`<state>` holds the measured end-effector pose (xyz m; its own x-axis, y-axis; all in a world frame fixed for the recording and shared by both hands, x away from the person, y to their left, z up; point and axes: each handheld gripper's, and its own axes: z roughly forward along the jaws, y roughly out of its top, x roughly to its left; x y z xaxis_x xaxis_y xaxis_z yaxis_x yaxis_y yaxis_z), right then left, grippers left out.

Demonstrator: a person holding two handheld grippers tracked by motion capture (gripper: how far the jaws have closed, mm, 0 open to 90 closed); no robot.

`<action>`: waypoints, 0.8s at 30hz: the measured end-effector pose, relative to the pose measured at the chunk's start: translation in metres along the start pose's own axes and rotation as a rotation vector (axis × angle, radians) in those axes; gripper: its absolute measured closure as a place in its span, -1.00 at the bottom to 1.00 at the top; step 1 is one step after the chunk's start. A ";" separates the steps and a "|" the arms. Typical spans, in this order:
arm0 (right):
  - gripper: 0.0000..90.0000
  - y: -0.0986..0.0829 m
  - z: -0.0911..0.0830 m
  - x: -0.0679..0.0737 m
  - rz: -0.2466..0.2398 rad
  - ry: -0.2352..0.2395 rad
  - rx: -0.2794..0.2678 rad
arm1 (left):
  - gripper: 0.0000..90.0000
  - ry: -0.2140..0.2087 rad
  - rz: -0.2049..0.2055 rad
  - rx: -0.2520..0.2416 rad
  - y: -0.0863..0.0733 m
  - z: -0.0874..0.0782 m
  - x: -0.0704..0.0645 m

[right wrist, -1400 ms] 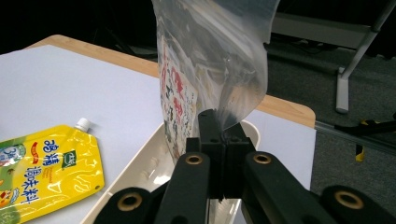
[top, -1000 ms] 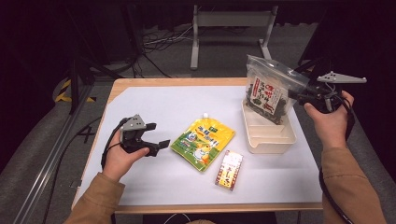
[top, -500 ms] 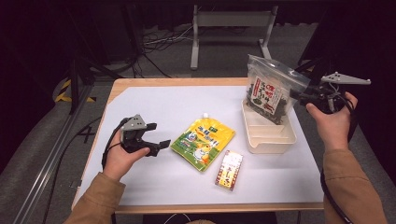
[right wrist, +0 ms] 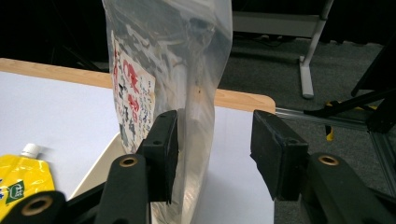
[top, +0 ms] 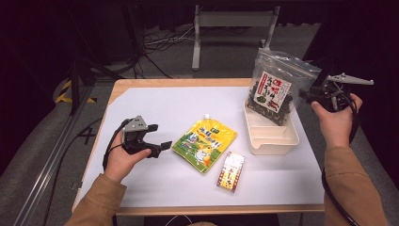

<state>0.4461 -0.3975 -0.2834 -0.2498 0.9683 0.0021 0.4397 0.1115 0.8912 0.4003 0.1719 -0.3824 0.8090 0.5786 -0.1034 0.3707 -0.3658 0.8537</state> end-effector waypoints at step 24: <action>-0.21 -0.001 -0.010 0.017 0.013 0.097 -0.025 | -0.72 -0.005 0.007 0.002 0.000 0.002 -0.001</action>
<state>0.4328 -0.3838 -0.2795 -0.3267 0.9434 0.0568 0.4219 0.0919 0.9020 0.4004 0.1695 -0.3836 0.8137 0.5726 -0.1003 0.3663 -0.3710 0.8534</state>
